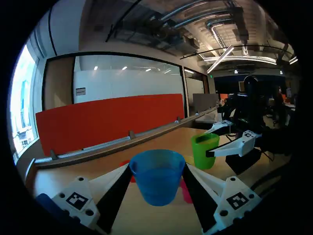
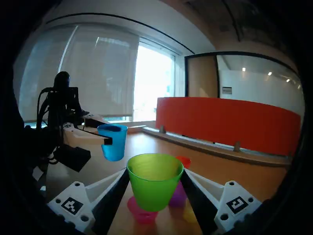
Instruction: Pour water
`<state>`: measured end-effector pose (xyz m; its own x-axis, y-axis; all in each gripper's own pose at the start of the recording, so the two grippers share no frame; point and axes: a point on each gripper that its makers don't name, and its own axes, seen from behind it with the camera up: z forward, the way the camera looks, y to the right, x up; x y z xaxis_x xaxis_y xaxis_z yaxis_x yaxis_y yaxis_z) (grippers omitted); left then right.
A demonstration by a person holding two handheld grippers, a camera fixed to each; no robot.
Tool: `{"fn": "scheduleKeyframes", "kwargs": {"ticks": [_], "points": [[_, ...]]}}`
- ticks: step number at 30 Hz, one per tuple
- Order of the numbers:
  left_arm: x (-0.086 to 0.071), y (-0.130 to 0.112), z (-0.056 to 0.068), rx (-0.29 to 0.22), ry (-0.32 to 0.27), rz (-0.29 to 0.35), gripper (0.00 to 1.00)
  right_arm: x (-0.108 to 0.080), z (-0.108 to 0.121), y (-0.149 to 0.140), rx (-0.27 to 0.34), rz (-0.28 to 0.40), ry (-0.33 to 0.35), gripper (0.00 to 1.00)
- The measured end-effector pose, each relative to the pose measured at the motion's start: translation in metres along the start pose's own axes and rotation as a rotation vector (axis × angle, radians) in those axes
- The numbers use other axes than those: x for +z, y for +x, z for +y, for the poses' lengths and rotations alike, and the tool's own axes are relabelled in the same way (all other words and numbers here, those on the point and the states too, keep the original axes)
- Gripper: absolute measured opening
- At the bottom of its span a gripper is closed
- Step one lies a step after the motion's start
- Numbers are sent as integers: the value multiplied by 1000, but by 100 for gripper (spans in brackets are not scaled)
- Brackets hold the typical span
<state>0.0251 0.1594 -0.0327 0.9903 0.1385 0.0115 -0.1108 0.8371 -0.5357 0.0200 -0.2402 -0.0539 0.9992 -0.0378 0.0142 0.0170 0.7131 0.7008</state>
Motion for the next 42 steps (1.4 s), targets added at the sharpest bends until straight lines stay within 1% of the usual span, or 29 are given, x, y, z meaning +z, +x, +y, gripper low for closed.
{"fn": "scheduleKeyframes", "kwargs": {"ticks": [8,14,17,23,29,36,42], "points": [[5,3,1,65,3,-14,87,1,-9,-8,20,-16,30,92],[9,7,1,130,9,-25,87,1,-13,-9,23,-20,45,92],[11,7,2,151,11,-35,87,1,-16,-10,23,-22,53,92],[15,10,5,183,11,-39,87,1,-20,-13,17,-32,67,92],[17,11,9,239,10,-47,87,3,-25,-17,11,-44,87,92],[20,15,18,305,-2,-45,87,6,-31,-20,4,-60,113,92],[21,19,21,356,-7,-45,87,8,-36,-23,-3,-73,131,92]]}}
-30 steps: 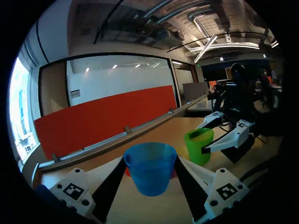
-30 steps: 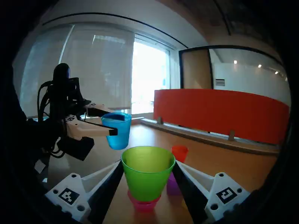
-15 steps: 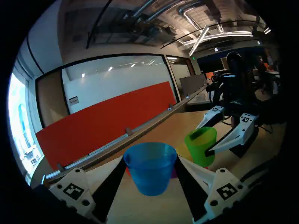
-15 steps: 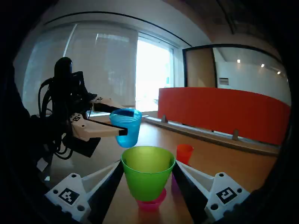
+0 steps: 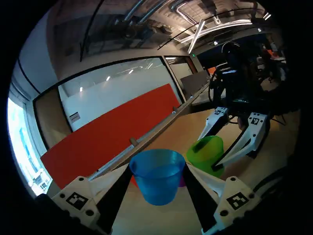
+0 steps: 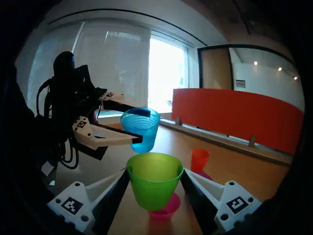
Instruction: Pour water
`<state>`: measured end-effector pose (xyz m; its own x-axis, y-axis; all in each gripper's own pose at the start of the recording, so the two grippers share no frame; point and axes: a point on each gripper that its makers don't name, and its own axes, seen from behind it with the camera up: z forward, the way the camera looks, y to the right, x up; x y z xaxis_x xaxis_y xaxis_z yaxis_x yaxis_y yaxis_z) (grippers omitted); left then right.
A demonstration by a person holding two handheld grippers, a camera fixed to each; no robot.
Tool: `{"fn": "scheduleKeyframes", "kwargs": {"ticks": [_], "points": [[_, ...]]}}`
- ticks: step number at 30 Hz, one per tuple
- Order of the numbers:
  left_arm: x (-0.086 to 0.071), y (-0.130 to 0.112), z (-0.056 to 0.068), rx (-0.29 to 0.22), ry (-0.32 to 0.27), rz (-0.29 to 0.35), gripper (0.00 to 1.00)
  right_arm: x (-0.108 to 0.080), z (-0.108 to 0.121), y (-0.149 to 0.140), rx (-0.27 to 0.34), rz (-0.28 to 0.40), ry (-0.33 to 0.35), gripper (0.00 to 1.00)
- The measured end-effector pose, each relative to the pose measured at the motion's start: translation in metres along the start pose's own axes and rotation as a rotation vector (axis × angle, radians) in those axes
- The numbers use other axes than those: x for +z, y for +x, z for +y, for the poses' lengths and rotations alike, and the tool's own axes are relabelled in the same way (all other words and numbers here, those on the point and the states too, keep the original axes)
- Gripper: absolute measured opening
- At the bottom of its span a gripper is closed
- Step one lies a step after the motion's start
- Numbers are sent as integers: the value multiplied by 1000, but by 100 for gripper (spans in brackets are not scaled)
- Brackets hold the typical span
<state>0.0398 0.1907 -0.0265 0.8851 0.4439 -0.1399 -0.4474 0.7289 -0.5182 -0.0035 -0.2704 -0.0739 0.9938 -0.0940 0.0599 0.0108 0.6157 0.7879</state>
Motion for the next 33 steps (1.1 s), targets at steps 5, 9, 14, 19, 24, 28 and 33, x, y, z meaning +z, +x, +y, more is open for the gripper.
{"fn": "scheduleKeyframes", "kwargs": {"ticks": [5,9,14,19,24,28,33], "points": [[0,1,1,31,-3,-4,87,1,-3,-1,3,-4,11,92],[0,3,2,58,-4,-7,87,1,-4,-2,3,-7,17,92],[0,5,3,90,-3,-8,87,0,-6,-4,1,-10,22,92],[1,8,7,114,-11,-5,87,1,-8,-5,5,-10,30,92],[0,12,12,146,-16,-2,87,2,-9,-6,6,-12,37,92],[-1,14,13,176,-13,-2,87,2,-10,-7,9,-11,38,92],[-1,16,15,212,-9,-5,87,3,-10,-8,12,-10,39,92]]}}
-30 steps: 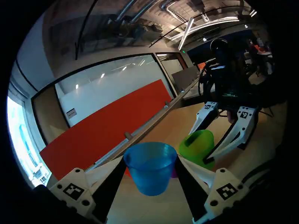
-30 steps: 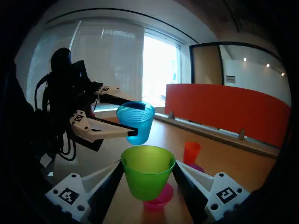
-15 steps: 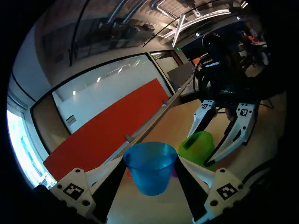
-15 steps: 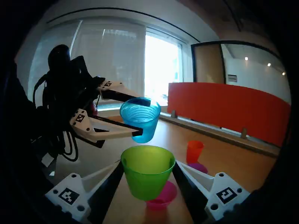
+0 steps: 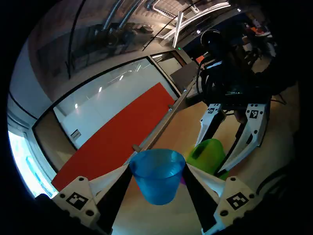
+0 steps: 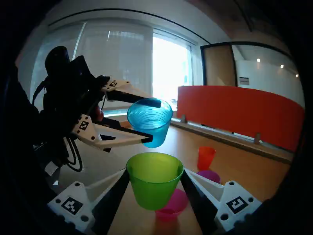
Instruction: Pour water
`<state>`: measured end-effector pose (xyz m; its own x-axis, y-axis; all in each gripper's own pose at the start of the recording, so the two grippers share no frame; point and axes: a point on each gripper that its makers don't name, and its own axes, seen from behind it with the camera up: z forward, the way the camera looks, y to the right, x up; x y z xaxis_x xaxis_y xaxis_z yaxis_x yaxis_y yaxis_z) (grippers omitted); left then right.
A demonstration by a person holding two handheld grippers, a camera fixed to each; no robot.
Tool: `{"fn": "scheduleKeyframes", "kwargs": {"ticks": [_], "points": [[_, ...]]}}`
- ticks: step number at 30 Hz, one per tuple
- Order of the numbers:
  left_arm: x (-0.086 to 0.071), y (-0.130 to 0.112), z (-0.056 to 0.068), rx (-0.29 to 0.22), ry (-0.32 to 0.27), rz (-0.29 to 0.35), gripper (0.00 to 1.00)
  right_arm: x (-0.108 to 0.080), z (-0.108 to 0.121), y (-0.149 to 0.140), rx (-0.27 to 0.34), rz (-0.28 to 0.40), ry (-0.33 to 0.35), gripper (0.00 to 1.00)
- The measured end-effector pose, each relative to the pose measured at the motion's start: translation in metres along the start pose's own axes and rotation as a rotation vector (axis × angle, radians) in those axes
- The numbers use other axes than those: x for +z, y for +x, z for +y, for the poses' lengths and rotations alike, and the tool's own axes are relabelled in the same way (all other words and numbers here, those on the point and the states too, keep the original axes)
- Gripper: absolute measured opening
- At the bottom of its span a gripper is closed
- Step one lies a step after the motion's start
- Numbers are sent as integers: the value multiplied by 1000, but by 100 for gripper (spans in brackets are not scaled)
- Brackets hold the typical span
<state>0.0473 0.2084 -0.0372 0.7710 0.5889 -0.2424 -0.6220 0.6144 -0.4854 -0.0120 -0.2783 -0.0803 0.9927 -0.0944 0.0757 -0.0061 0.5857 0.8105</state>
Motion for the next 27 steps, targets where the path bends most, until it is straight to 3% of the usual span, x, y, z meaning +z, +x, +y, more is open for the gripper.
{"fn": "scheduleKeyframes", "kwargs": {"ticks": [27], "points": [[1,13,2,197,-12,5,87,2,-3,5,0,8,0,92]]}}
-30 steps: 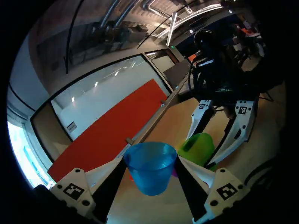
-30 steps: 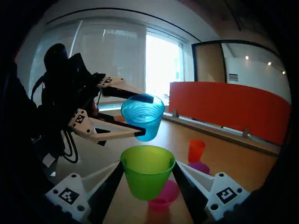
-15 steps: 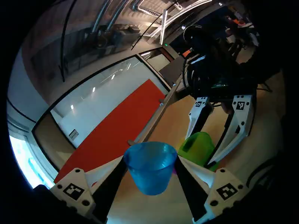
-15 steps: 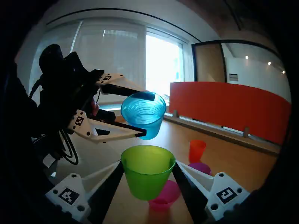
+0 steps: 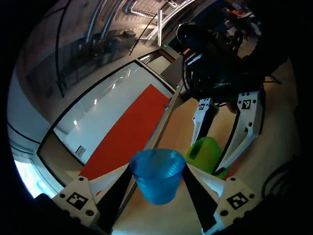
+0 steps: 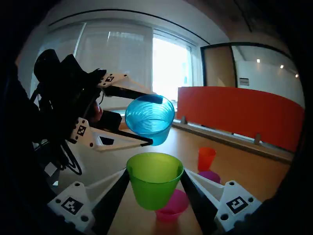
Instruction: Pour water
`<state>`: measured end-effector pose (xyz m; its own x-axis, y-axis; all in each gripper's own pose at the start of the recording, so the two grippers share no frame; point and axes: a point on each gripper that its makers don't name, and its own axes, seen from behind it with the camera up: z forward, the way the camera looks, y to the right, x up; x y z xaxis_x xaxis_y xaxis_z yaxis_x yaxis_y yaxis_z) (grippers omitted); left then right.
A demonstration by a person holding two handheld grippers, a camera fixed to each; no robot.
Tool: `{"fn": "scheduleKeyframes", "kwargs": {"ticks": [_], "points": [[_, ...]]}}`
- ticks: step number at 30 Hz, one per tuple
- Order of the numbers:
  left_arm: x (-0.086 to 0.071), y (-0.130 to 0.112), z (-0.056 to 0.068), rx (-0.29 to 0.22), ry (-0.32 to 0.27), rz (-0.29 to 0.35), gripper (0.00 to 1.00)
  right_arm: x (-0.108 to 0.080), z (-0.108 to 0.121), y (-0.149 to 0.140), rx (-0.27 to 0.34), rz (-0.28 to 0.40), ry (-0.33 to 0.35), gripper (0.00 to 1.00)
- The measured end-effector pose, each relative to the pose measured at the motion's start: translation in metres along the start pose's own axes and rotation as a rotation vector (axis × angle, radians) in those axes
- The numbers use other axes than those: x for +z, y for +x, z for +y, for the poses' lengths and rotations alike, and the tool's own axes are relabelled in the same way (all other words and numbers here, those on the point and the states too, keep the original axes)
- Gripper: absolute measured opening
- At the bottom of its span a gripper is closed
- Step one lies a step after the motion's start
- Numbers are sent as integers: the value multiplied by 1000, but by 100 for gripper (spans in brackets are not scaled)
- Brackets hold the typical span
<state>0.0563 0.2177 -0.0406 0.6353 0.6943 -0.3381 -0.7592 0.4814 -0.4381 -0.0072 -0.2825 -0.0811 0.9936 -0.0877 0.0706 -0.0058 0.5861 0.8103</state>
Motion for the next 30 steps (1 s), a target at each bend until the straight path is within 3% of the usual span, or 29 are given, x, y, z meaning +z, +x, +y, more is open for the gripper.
{"fn": "scheduleKeyframes", "kwargs": {"ticks": [15,20,30], "points": [[1,7,0,100,4,-5,87,-2,0,1,-3,1,-1,92],[2,9,5,108,-1,-4,86,-3,-1,-1,-3,0,1,92],[5,10,2,140,5,-4,87,-3,0,-3,2,3,3,92]]}}
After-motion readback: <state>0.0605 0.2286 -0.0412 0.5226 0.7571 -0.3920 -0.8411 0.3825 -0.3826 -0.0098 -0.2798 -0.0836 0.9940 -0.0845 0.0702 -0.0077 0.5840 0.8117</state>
